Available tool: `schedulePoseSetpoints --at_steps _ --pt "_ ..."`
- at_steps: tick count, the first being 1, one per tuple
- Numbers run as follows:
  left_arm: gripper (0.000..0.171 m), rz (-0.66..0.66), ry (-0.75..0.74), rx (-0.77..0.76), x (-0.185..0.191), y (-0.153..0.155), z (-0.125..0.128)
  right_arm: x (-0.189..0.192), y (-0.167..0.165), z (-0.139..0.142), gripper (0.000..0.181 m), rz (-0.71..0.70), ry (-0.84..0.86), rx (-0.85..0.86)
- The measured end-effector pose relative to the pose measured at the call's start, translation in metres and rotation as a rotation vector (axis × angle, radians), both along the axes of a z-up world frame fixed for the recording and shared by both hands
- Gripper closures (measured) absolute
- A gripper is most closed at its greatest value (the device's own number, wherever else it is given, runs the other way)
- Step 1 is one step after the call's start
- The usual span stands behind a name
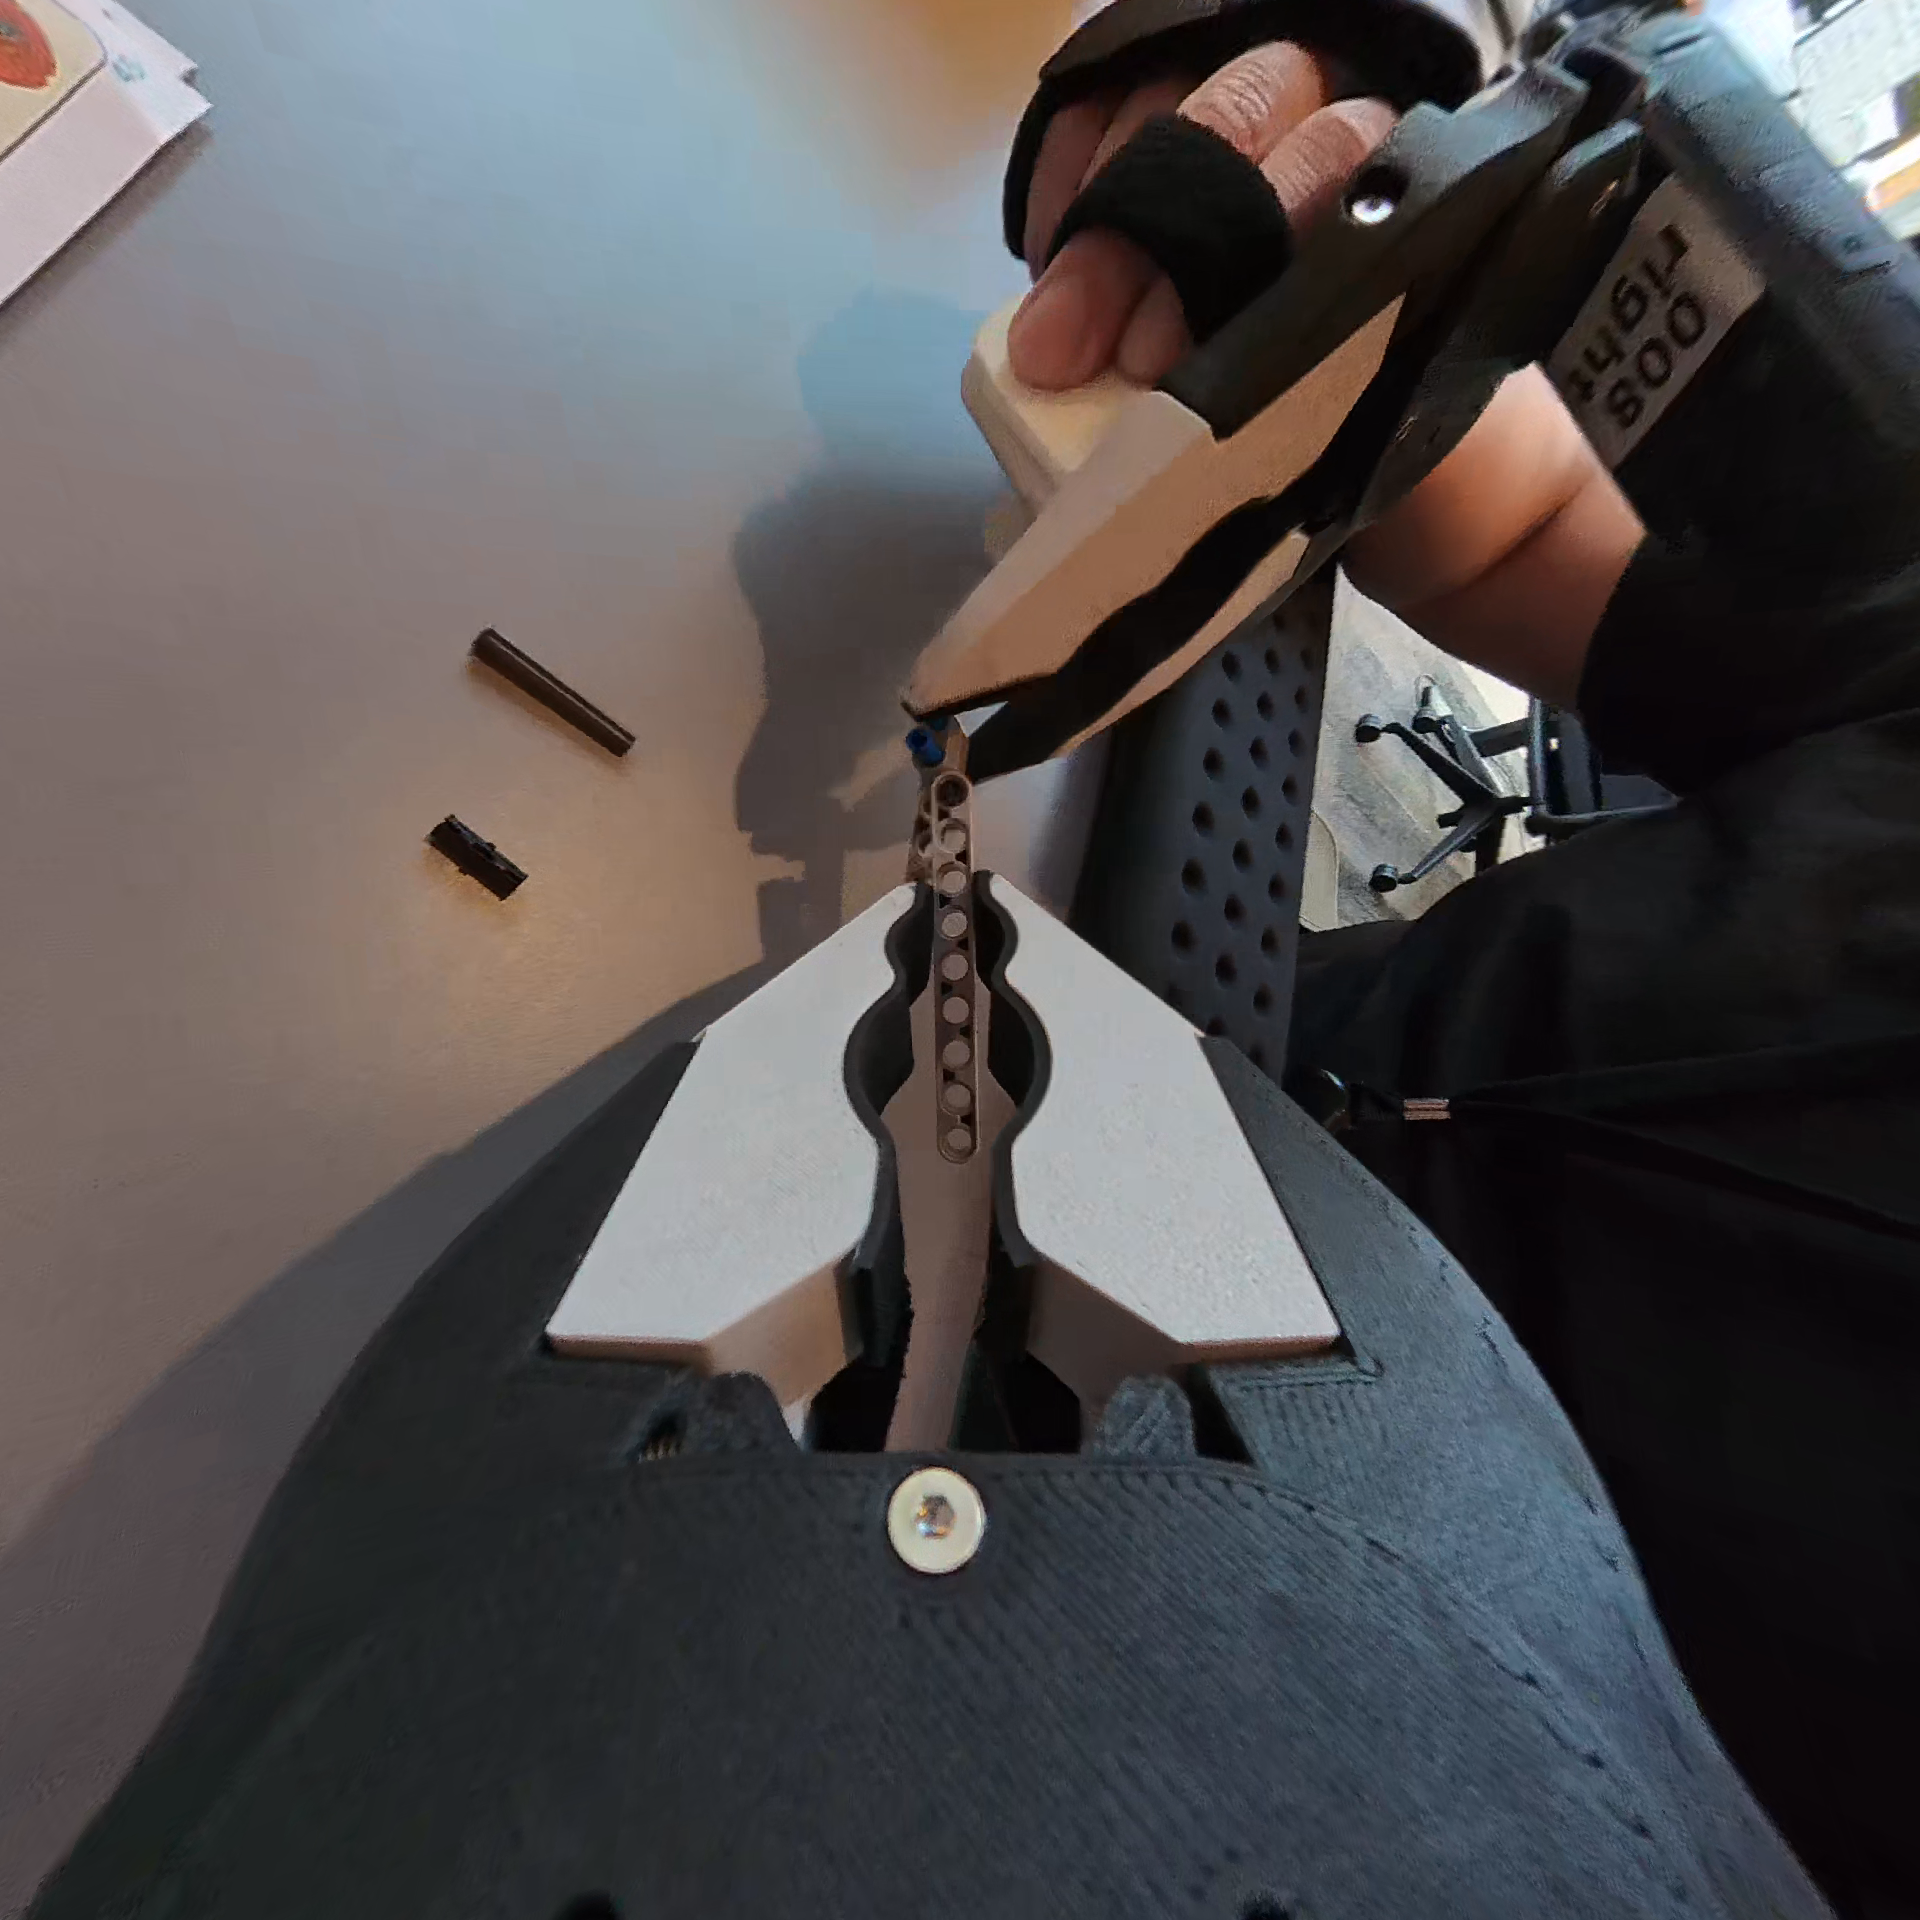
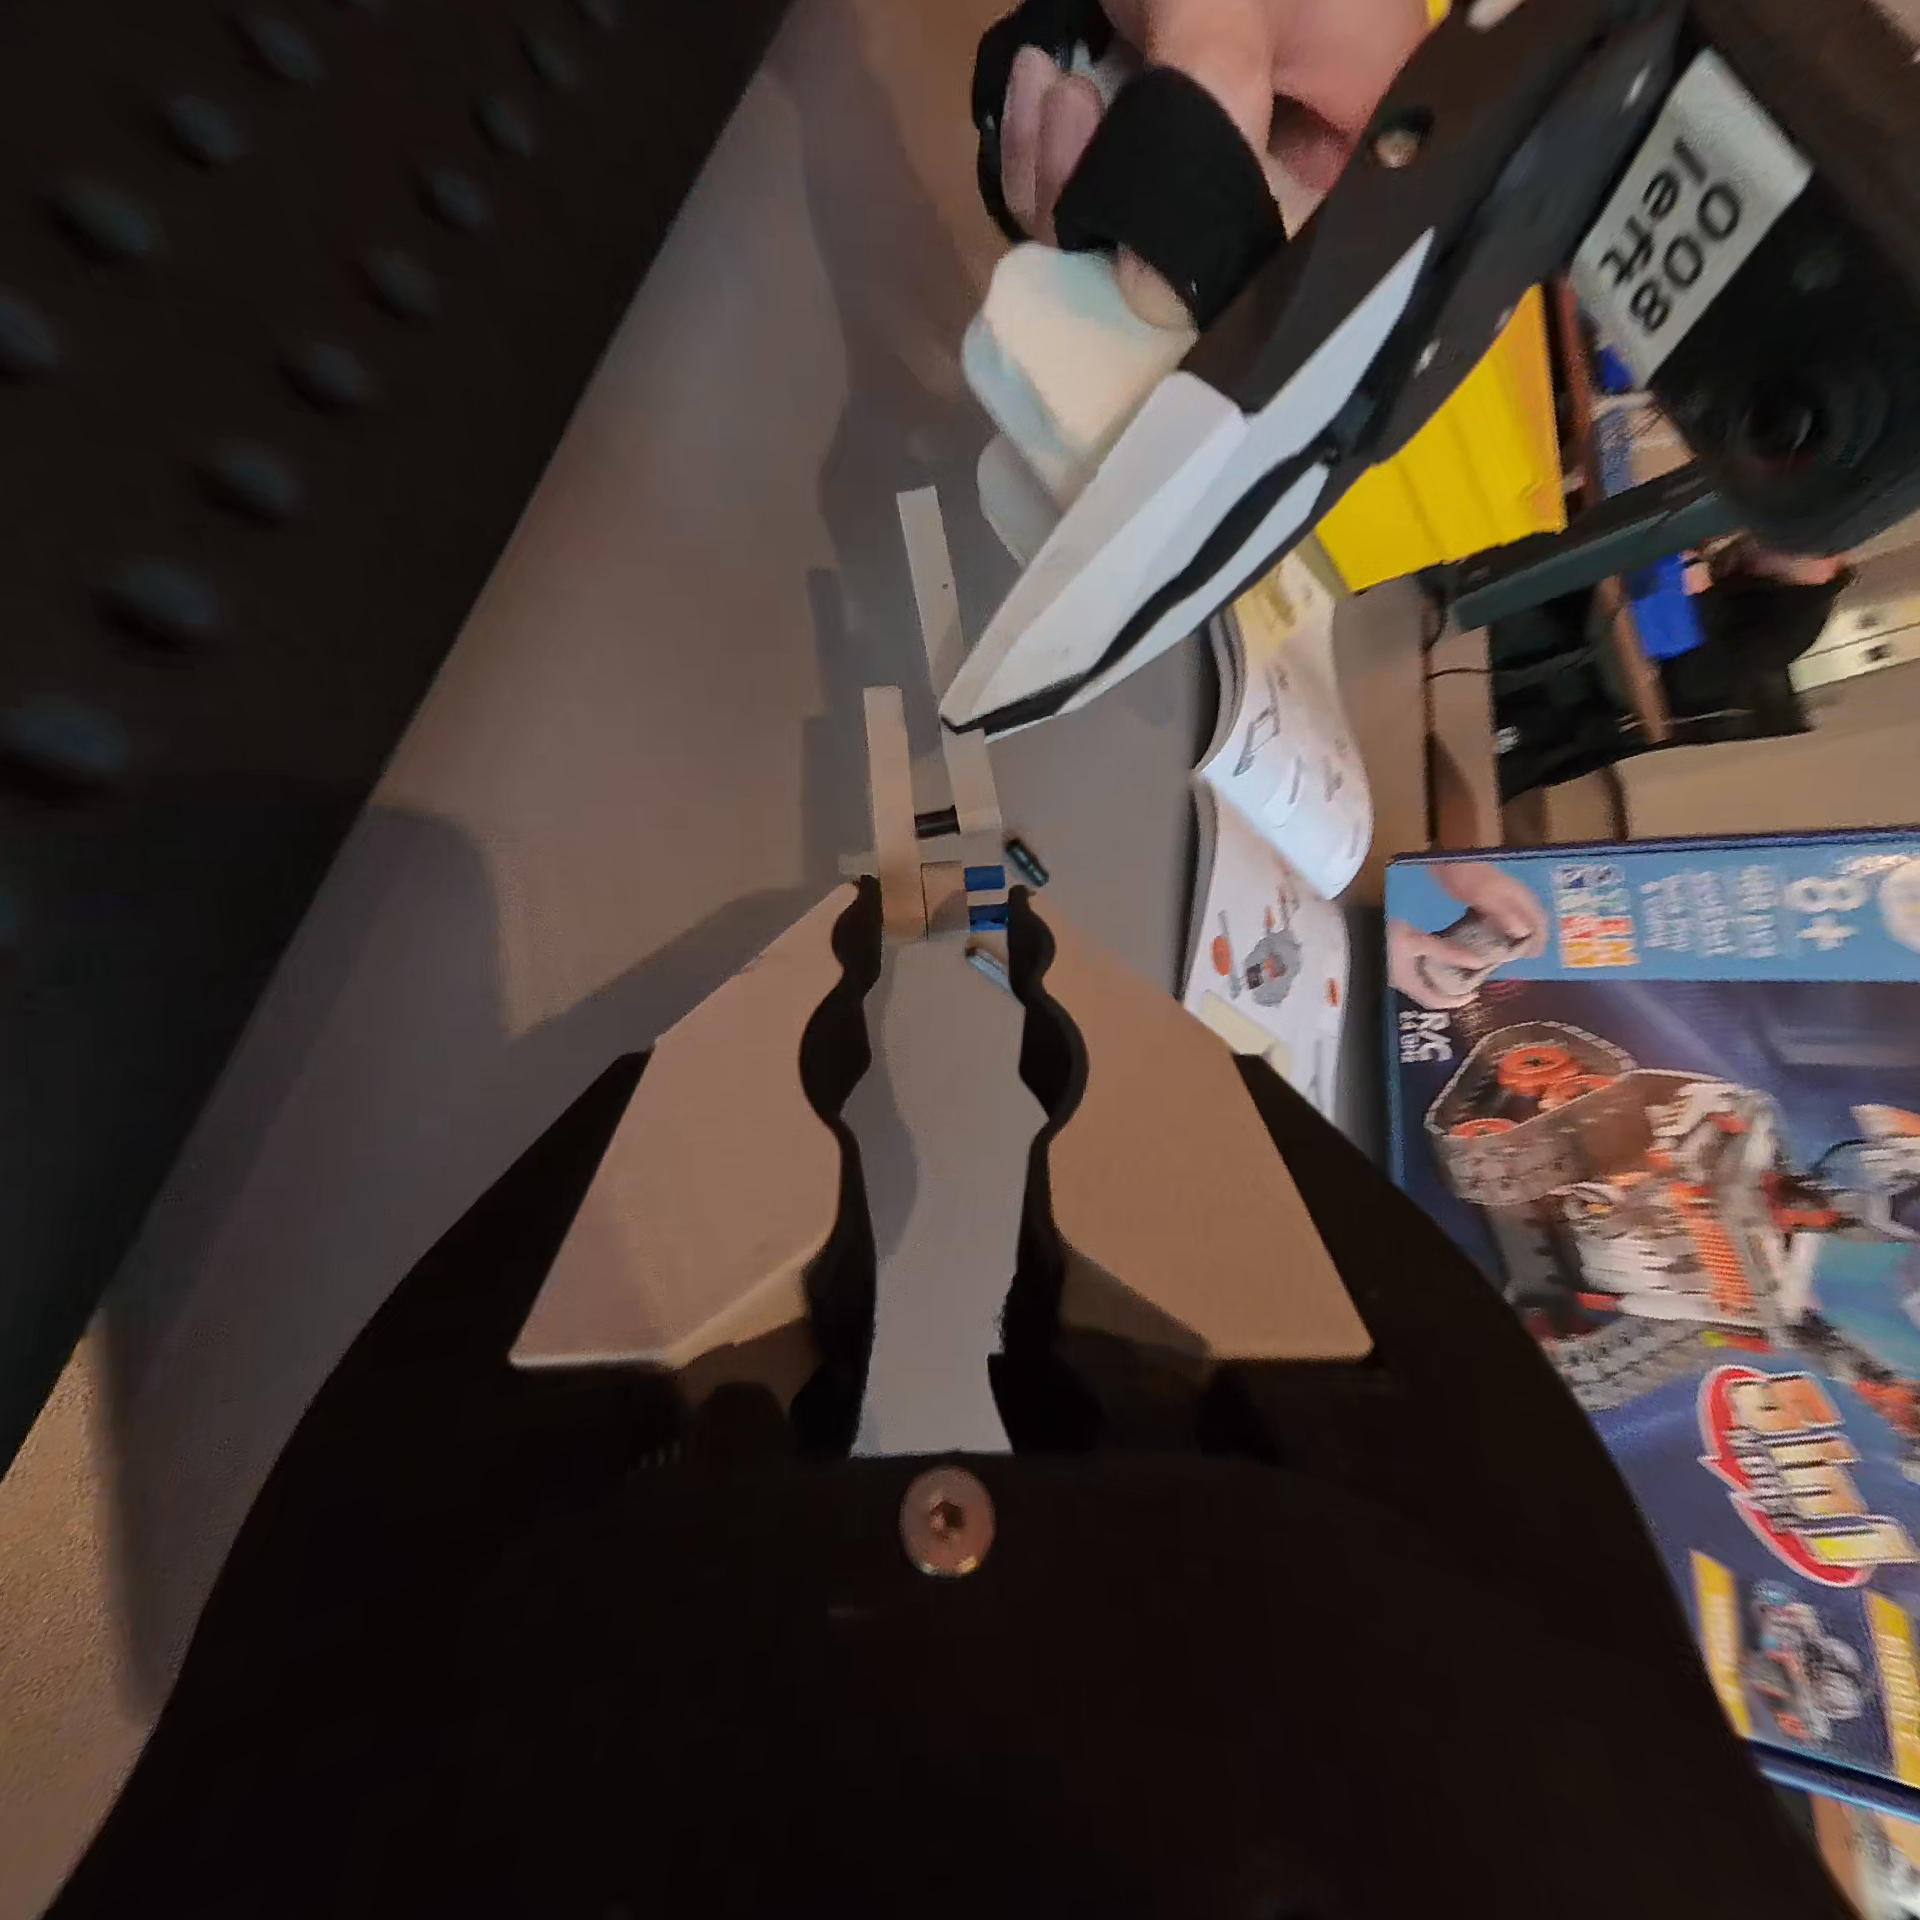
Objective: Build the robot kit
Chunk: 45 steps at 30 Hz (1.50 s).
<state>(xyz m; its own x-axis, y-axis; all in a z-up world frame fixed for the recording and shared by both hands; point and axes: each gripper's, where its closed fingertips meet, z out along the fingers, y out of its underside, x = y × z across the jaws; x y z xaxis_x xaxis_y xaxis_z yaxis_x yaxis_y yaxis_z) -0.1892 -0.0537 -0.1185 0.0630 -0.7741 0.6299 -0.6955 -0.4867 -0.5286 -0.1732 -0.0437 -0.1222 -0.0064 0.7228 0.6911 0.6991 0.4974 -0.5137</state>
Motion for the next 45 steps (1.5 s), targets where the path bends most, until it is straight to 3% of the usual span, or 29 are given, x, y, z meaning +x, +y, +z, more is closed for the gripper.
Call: schedulePoseSetpoints --at_steps 12,21,24,36,45 --pt "0.166 -0.066 0.033 0.039 -0.007 -0.006 0.02 -0.007 -0.008 0.027 0.159 0.037 0.081 0.149" --pt "0.166 -0.238 0.267 0.07 -0.021 -0.017 0.011 -0.02 -0.017 0.022 0.159 0.083 -0.001 0.322" --pt "0.166 -0.276 0.316 0.114 -0.019 -0.015 0.007 -0.018 -0.015 0.019 0.159 0.075 -0.005 0.306" --pt "0.166 -0.188 0.198 0.165 0.003 -0.003 0.007 -0.005 -0.004 0.02 0.159 0.038 0.041 0.28" --pt "0.166 -0.24 0.223 0.184 0.001 -0.006 0.023 -0.006 -0.007 0.036 0.159 0.038 0.122 0.289"
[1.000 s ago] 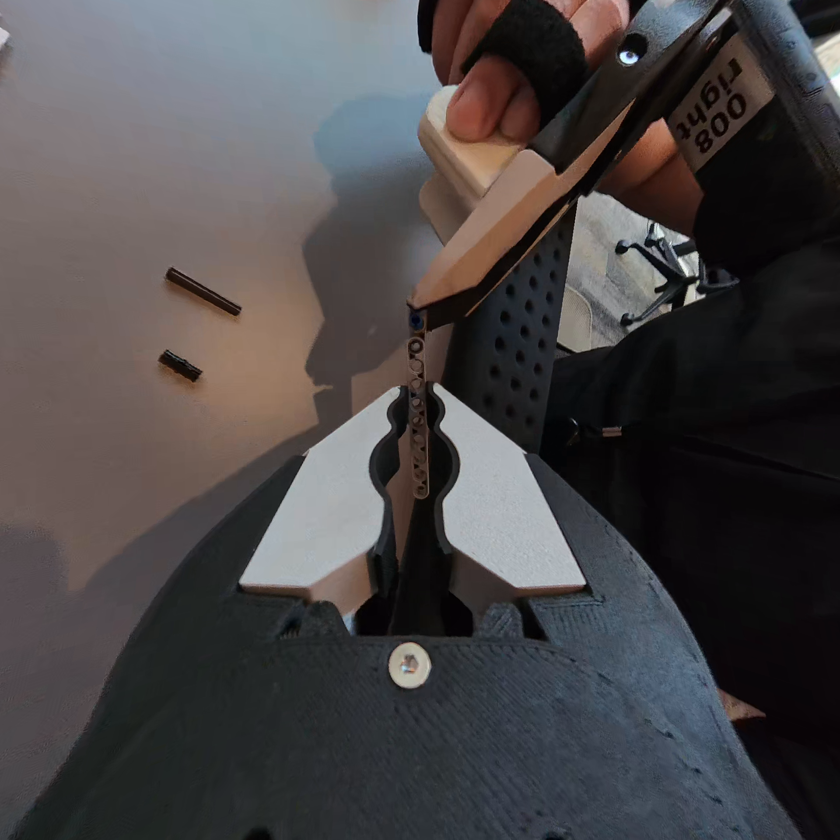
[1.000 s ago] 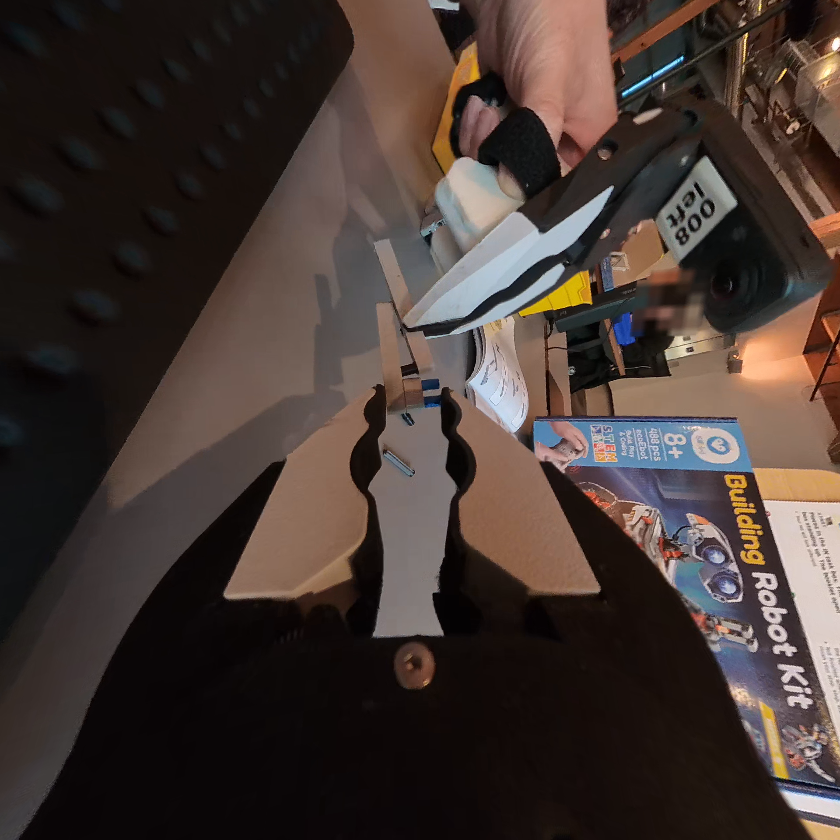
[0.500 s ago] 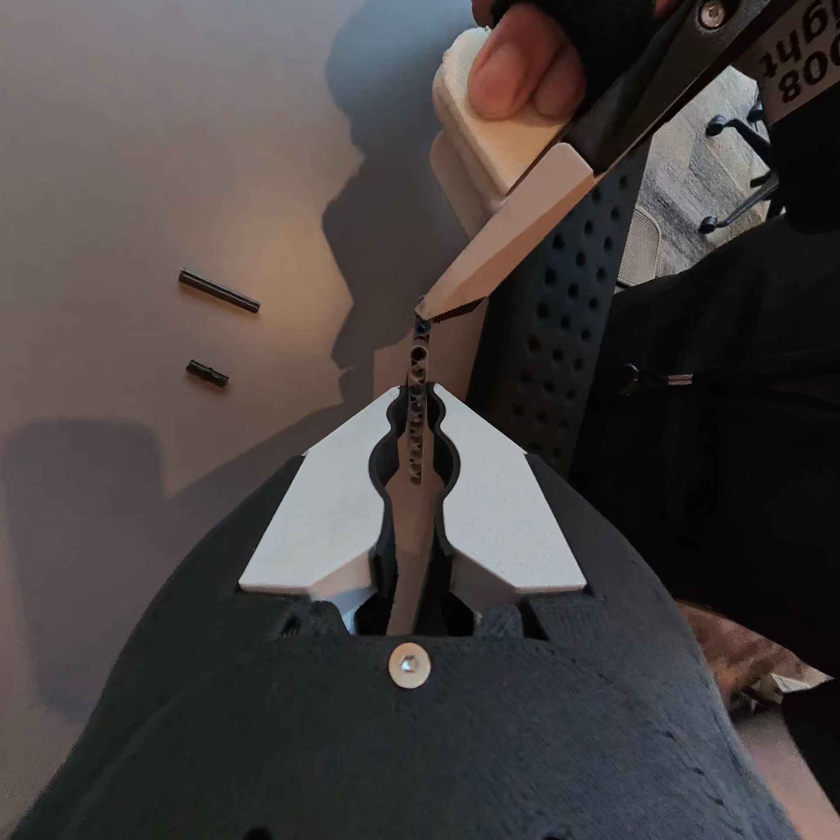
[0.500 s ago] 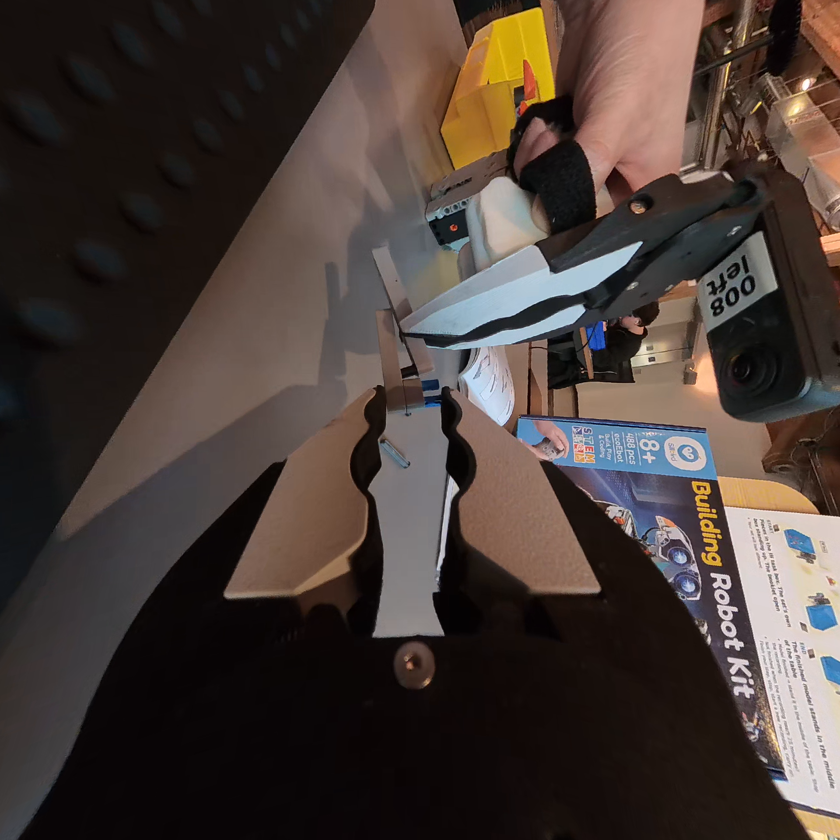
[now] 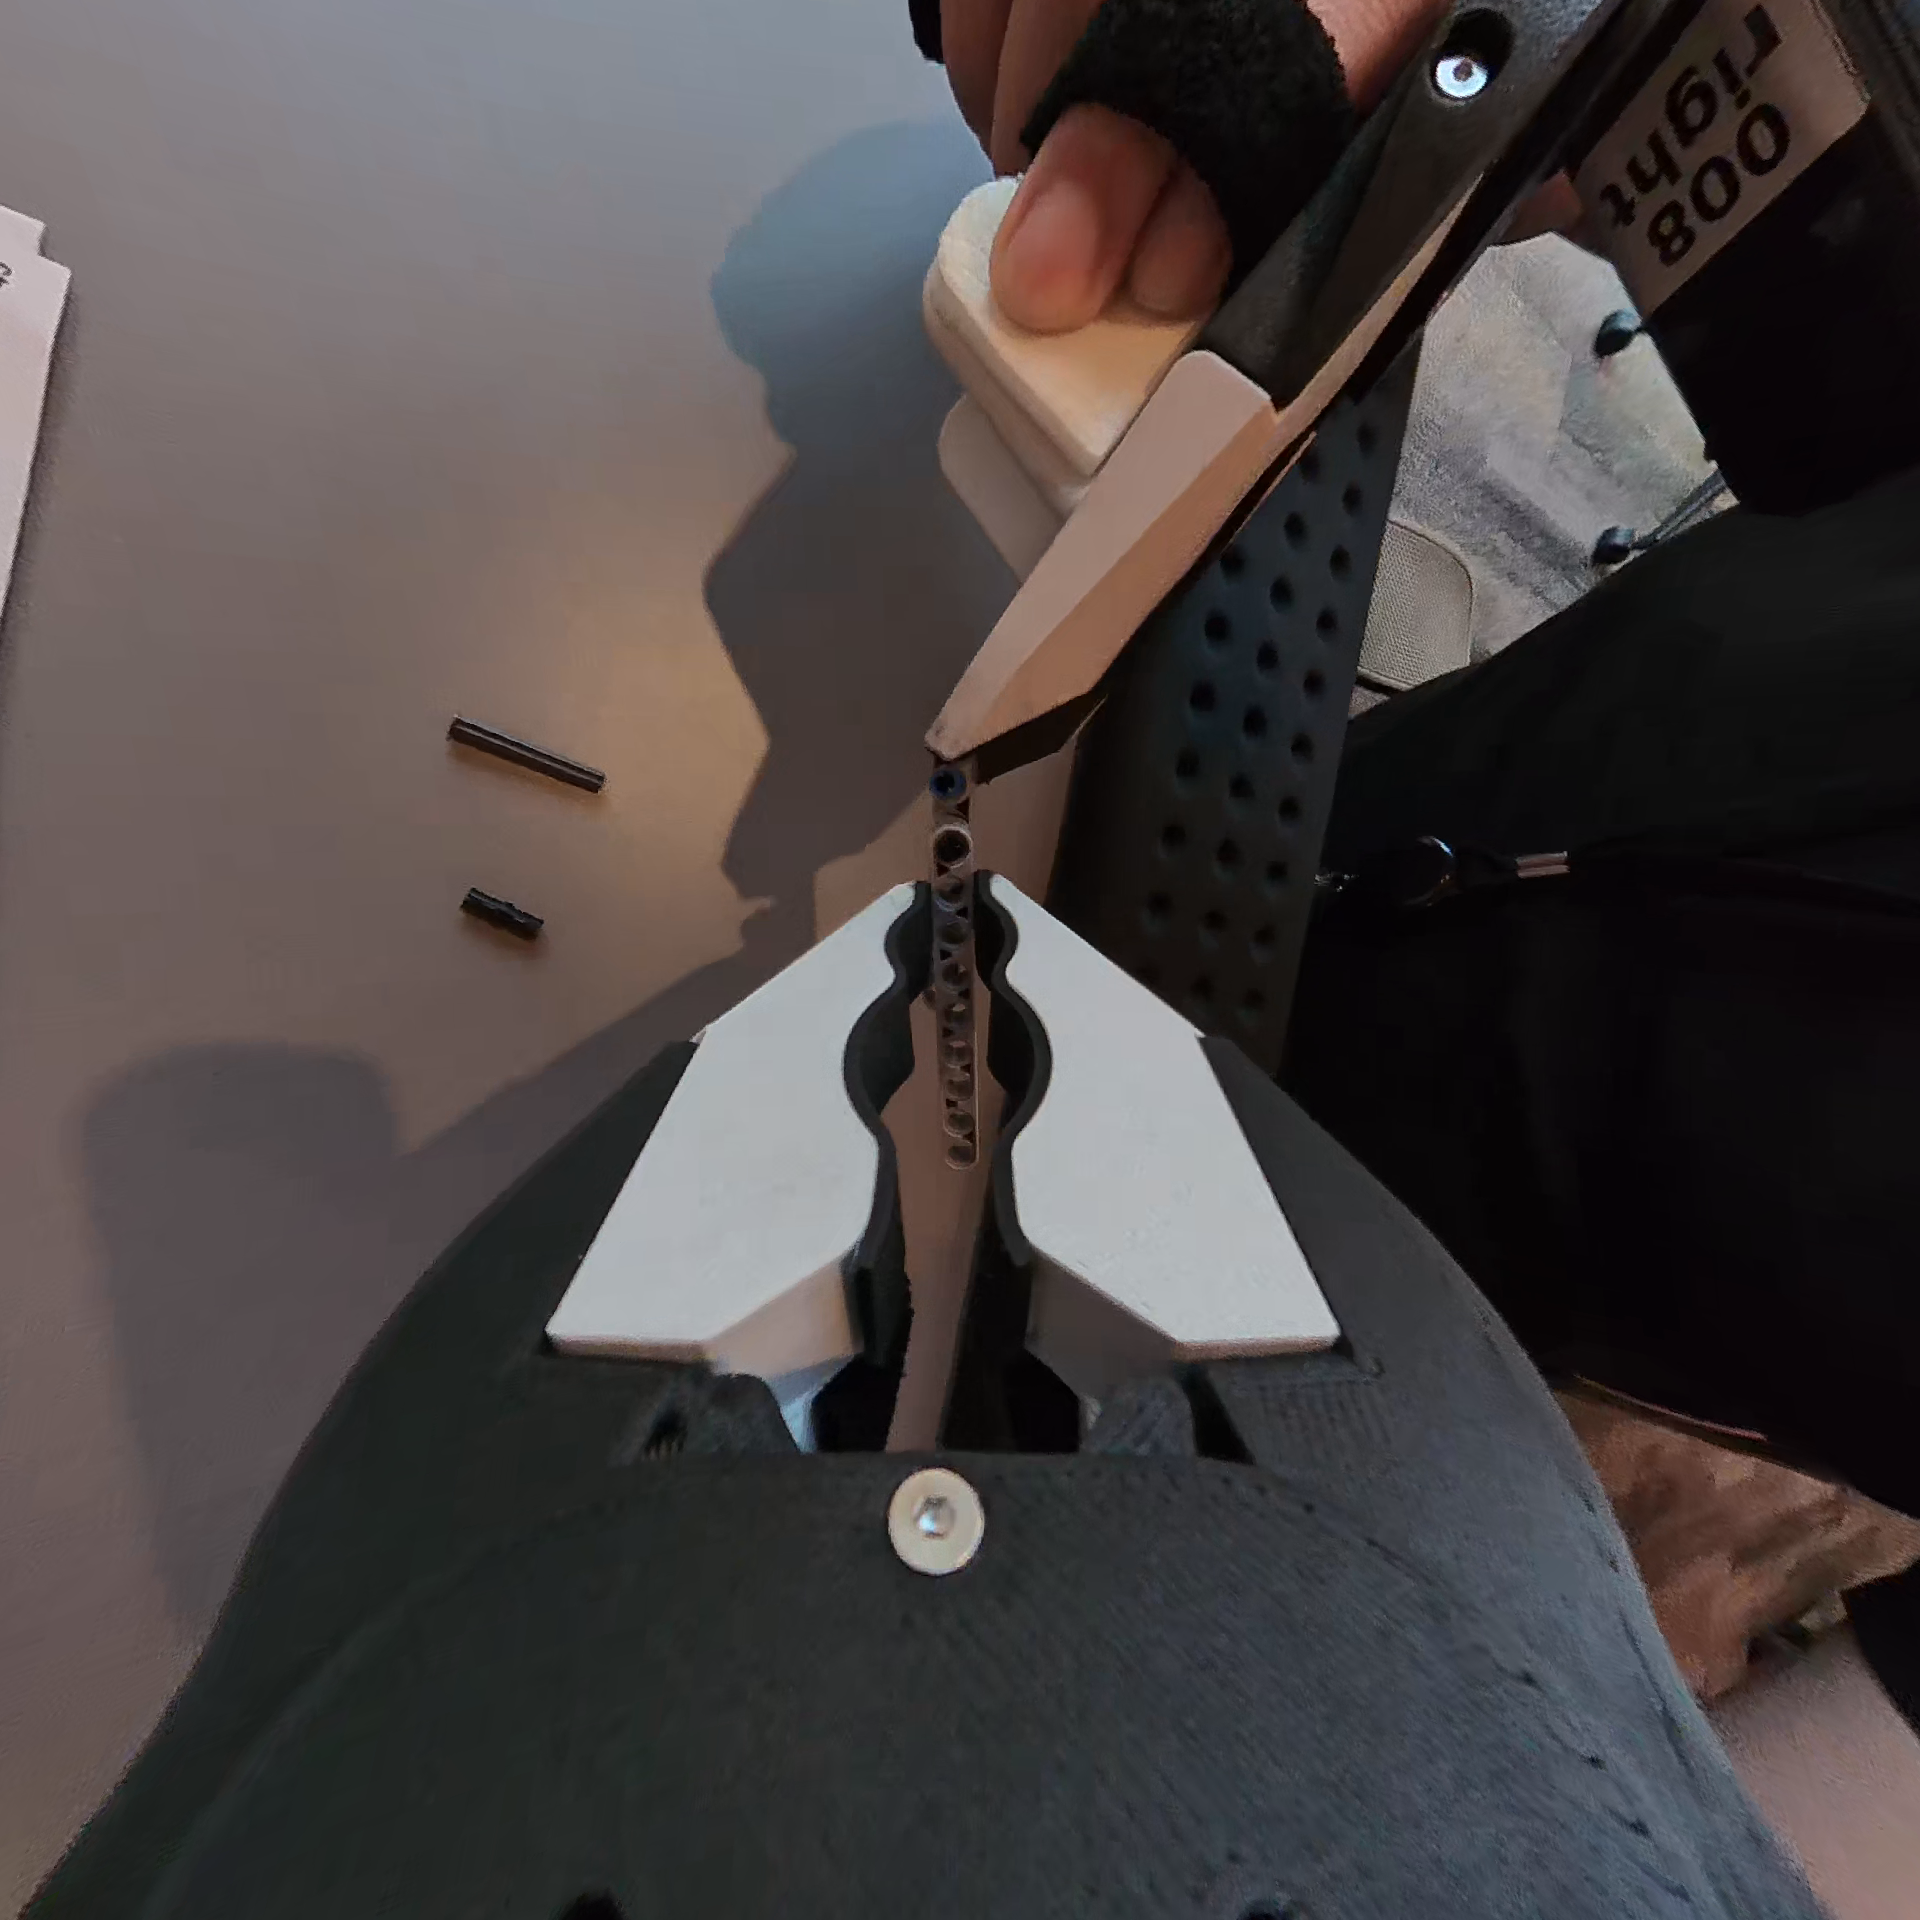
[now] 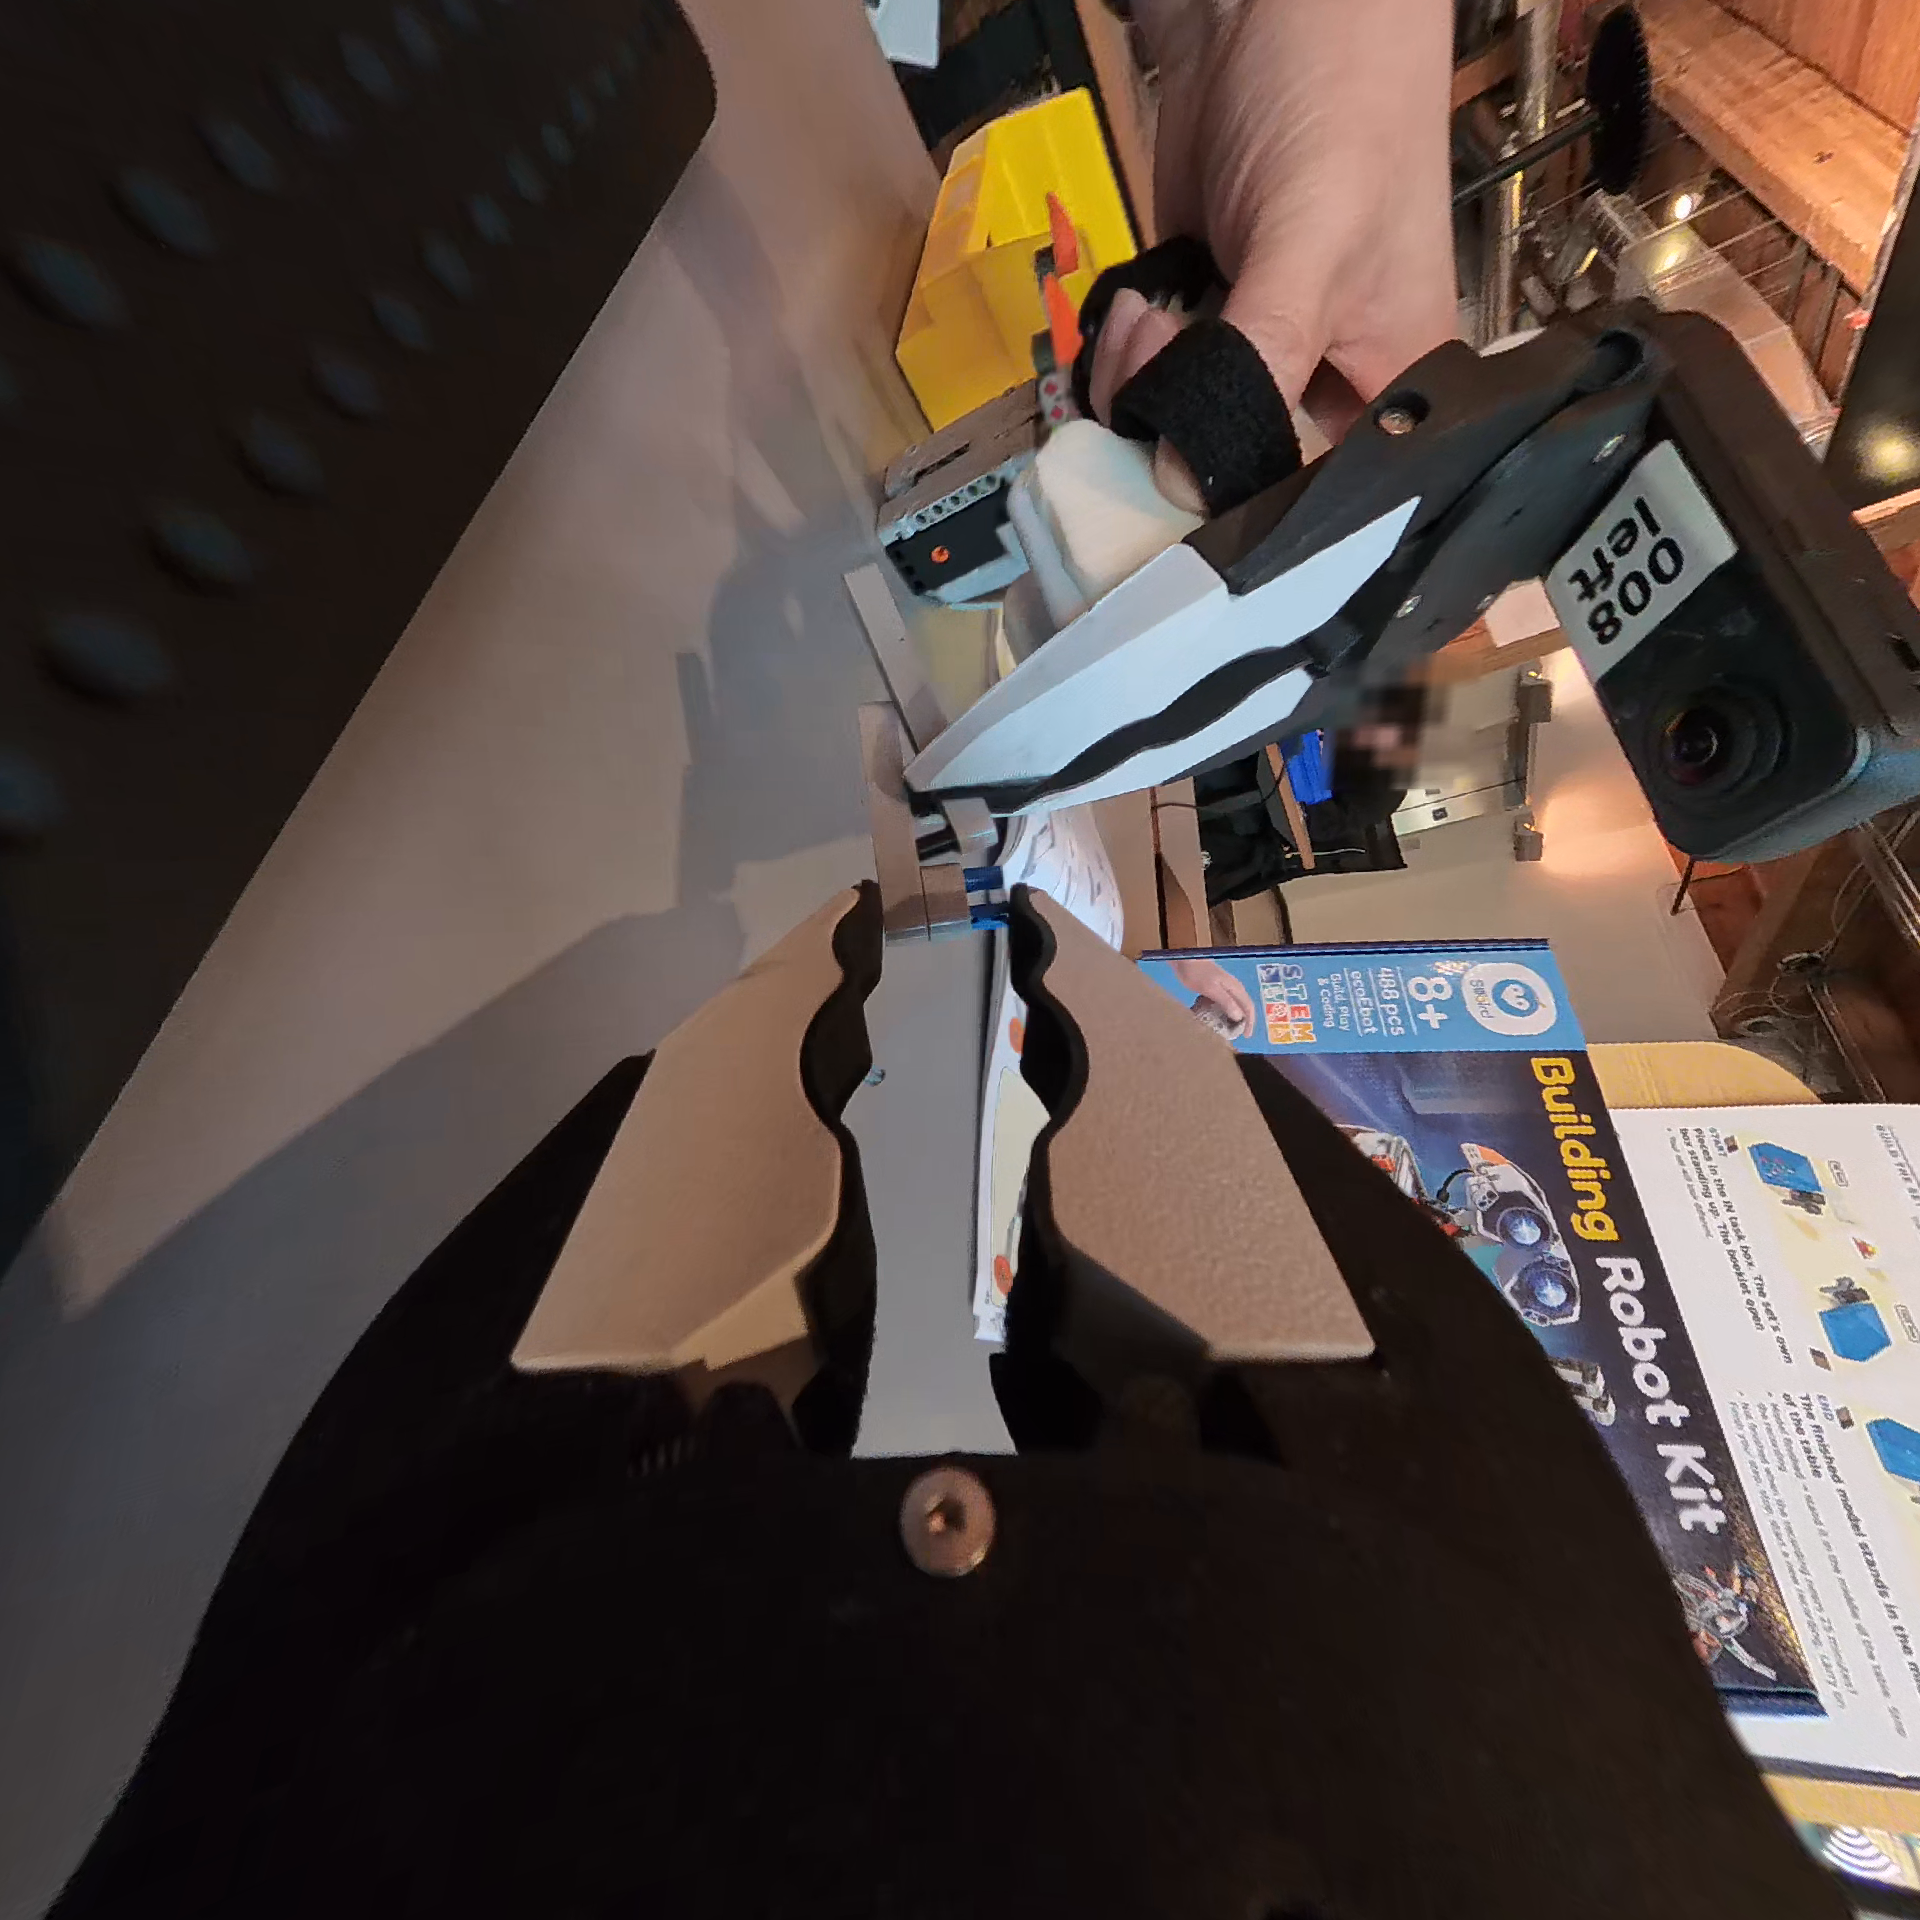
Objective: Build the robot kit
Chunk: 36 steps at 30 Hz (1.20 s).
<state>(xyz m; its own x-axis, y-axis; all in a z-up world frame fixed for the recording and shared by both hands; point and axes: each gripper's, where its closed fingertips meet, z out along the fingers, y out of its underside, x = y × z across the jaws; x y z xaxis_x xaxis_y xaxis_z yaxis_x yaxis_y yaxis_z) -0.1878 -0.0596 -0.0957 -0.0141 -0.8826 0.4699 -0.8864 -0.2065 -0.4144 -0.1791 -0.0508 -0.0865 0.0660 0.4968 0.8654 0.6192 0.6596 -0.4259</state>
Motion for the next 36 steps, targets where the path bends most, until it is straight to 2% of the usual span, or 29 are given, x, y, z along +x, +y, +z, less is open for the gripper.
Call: schedulePoseSetpoints --at_steps 6,14,20,22,24,26,32,36 --pt "0.166 -0.103 0.15 -0.002 -0.008 -0.008 0.016 -0.006 -0.008 0.016 0.159 0.027 0.08 -0.013" --pt "0.166 -0.201 0.301 0.024 -0.01 -0.013 0.016 -0.007 -0.013 0.019 0.159 0.026 0.077 -0.003" --pt "0.165 -0.194 0.289 0.044 -0.007 -0.01 0.017 -0.006 -0.01 0.022 0.158 0.012 0.075 0.013" --pt "0.166 -0.189 0.247 0.015 -0.002 -0.013 0.02 -0.004 -0.006 0.036 0.159 -0.003 0.142 0.043" --pt "0.165 -0.173 0.24 -0.003 0.002 -0.014 0.02 -0.001 -0.004 0.037 0.158 -0.007 0.15 -0.017" --pt "0.165 -0.166 0.23 0.005 0.005 -0.011 0.018 0.002 -0.002 0.035 0.158 -0.009 0.147 -0.007" --pt "0.165 -0.149 0.231 -0.066 0.009 -0.008 0.012 0.006 0.002 0.028 0.158 0.009 0.142 -0.01" --pt "0.166 -0.165 0.2 -0.15 0.006 -0.014 0.018 0.005 -0.002 0.036 0.155 0.033 0.166 0.005"
